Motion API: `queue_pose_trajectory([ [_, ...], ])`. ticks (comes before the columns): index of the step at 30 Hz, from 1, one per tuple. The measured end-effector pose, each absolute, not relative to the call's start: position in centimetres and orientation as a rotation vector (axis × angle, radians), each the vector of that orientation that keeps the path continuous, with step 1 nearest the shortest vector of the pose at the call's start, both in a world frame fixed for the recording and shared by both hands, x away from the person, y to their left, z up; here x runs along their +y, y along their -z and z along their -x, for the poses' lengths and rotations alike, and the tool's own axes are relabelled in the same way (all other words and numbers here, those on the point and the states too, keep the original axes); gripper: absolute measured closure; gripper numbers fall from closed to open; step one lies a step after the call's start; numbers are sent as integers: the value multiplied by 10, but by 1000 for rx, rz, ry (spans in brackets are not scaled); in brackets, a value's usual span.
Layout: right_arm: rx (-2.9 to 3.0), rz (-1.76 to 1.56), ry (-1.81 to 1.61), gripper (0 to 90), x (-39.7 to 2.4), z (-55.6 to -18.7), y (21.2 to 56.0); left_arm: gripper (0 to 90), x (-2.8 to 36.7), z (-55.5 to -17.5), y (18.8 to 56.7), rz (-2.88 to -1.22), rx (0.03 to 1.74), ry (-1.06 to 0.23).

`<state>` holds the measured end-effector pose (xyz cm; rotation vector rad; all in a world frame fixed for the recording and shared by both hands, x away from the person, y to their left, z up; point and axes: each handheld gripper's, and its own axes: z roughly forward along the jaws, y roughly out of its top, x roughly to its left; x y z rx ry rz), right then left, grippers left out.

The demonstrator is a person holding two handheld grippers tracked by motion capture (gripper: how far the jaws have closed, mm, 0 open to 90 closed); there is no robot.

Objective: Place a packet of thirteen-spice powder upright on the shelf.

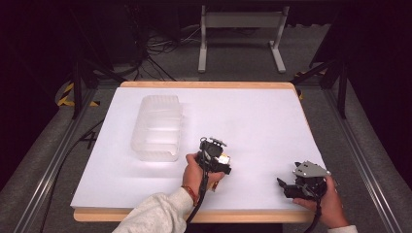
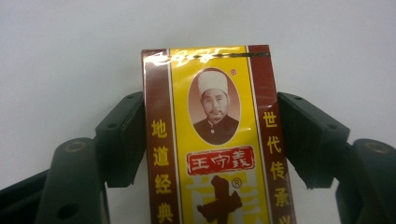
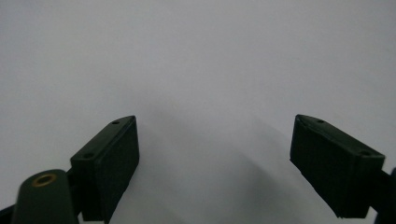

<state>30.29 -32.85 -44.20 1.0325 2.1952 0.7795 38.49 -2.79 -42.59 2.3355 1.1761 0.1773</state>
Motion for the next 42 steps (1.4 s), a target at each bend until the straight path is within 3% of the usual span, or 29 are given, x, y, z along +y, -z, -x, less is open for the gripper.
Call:
queue_pose_trajectory([
  [13,2199,-1040,-788,152,-329,-304,443,268,-43,-390,426,-2456,1145,-234],
  [23,2200,-1050,-788,154,-330,-304,442,312,-39,-394,424,-2467,1098,-209],
  [30,2199,-1049,-787,154,-329,-304,442,320,-31,-395,416,-2444,1080,-242],
  [42,2197,-1038,-777,151,-329,-303,442,321,10,-385,375,-2253,1013,-348],
])
